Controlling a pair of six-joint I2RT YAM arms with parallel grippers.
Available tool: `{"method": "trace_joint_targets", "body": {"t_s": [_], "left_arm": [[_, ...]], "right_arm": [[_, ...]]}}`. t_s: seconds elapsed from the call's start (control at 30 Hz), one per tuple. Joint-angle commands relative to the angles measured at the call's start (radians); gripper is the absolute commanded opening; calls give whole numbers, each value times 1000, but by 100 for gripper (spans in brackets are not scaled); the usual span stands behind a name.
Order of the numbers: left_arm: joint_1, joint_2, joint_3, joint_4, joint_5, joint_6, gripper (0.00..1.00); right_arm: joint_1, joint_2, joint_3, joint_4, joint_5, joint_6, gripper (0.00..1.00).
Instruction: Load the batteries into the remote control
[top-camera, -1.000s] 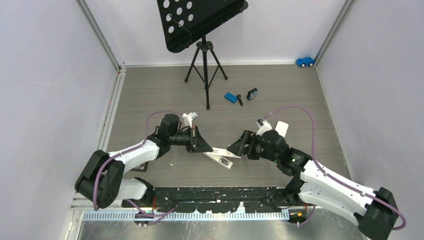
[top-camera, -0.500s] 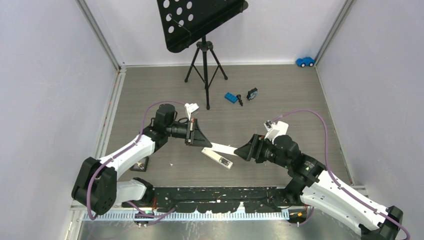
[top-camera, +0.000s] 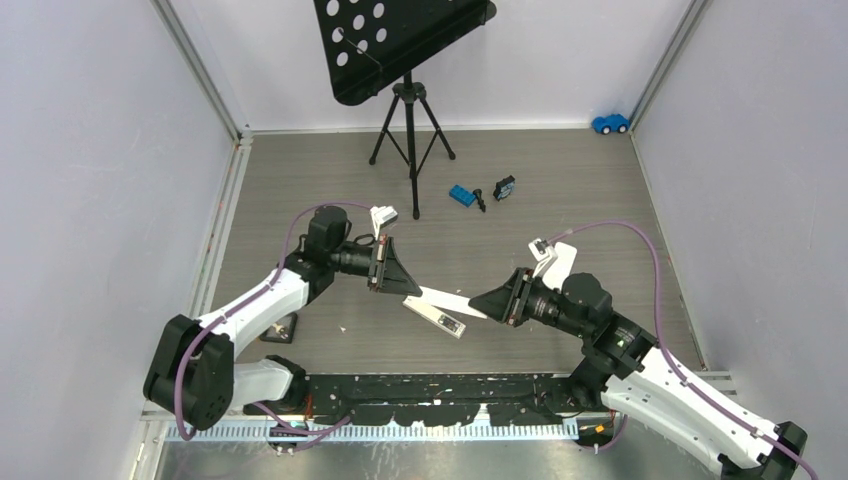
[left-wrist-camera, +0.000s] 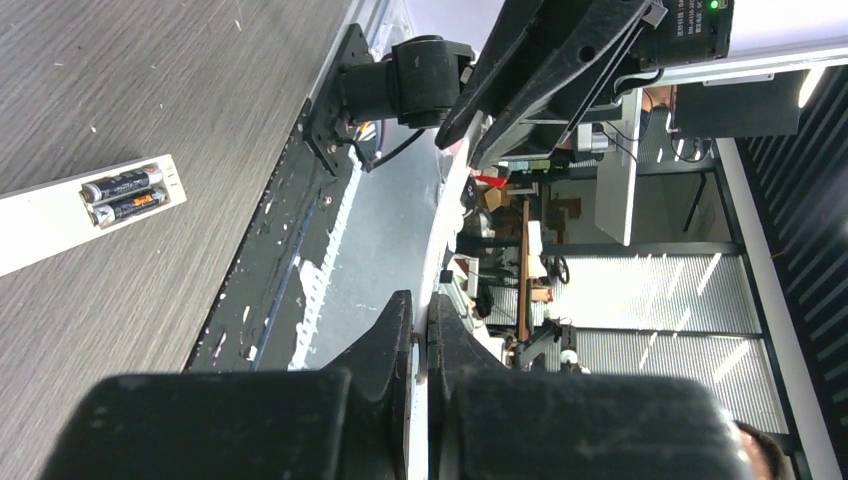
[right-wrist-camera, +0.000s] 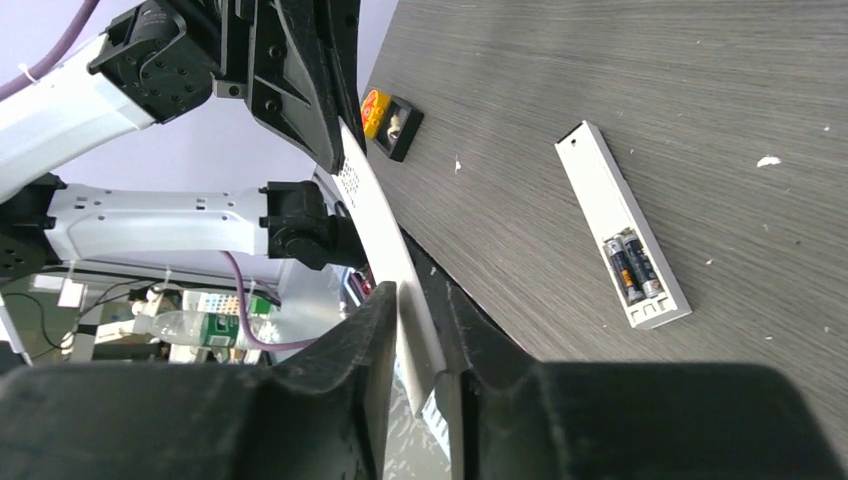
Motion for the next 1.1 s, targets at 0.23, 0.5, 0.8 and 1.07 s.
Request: {"method": "trace_joint_targets", "body": {"t_s": [0.23, 0.5, 0.8, 1.07], "left_arm": [[7, -16, 60, -102, -124, 63, 45], [79, 18, 124, -507, -521, 246, 86], [81, 130, 75, -449, -616, 199, 80], [80, 151, 2, -333, -616, 130, 77]], "right_arm": [[1, 67, 45, 40, 5, 5, 0], [2, 264, 84, -99, -55, -77, 0], [2, 531, 161, -198, -29, -128, 0], [2, 611, 168, -187, 201, -48, 0]]}}
